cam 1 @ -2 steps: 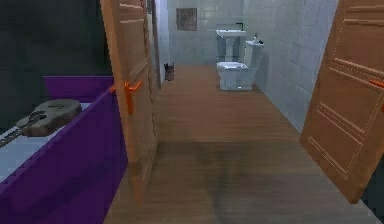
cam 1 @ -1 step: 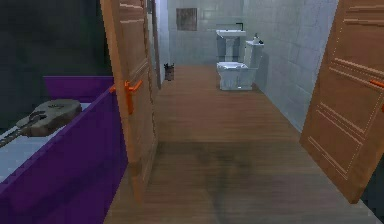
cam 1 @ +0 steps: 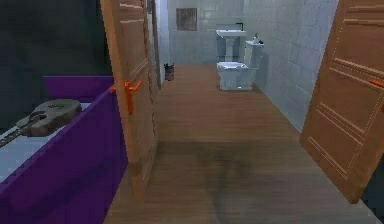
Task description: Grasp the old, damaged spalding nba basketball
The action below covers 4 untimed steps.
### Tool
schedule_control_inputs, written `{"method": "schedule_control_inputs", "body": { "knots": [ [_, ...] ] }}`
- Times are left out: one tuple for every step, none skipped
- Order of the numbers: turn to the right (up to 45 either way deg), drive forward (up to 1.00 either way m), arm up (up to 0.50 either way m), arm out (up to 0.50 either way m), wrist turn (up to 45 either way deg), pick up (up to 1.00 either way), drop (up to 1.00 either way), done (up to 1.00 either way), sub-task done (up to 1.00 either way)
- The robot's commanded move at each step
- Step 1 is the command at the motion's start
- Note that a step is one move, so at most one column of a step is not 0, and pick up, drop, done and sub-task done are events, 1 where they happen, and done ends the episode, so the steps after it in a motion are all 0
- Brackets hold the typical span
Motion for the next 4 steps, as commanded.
{"method": "schedule_control_inputs", "body": {
  "knots": [
    [0.0,0.0,-0.3,0.0,0.0,0.0,0.0,0.0,0.0],
    [0.0,0.0,0.0,0.0,0.0,1.0,0.0,0.0,0.0],
    [0.0,0.0,0.1,0.0,0.0,0.0,0.0,0.0,0.0],
    [0.0,0.0,0.0,0.0,0.0,0.0,0.0,1.0,0.0]
  ]
}}
